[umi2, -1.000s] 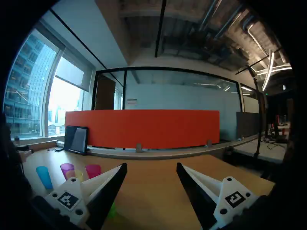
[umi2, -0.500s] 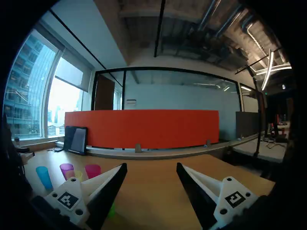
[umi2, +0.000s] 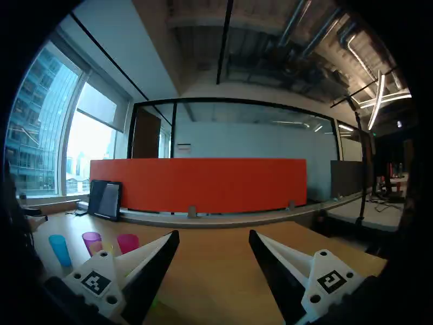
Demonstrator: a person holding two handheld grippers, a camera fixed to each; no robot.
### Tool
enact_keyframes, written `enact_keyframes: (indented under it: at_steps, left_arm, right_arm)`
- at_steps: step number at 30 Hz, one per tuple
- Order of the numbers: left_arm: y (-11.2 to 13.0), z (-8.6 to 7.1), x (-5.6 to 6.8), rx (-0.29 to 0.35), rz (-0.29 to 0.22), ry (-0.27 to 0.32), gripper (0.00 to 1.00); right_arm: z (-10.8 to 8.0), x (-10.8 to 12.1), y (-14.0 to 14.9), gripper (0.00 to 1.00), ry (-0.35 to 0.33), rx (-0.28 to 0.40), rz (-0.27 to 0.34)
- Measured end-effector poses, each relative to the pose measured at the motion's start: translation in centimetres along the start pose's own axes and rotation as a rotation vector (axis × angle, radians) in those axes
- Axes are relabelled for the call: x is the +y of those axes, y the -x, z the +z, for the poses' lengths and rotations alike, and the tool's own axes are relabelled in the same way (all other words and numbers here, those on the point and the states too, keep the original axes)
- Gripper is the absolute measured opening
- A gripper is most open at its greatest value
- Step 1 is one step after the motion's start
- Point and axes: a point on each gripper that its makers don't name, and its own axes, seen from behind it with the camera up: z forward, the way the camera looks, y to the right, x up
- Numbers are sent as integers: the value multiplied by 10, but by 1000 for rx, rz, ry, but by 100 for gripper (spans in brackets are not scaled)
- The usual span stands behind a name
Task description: Pour water
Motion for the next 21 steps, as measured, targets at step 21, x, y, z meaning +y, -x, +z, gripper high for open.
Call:
enact_keyframes:
  at_steps: [21]
  left_arm:
    - [0, 1, -1, 0, 1, 0, 95]
  right_arm:
    - [10, 2, 4, 99, -25, 19, -22]
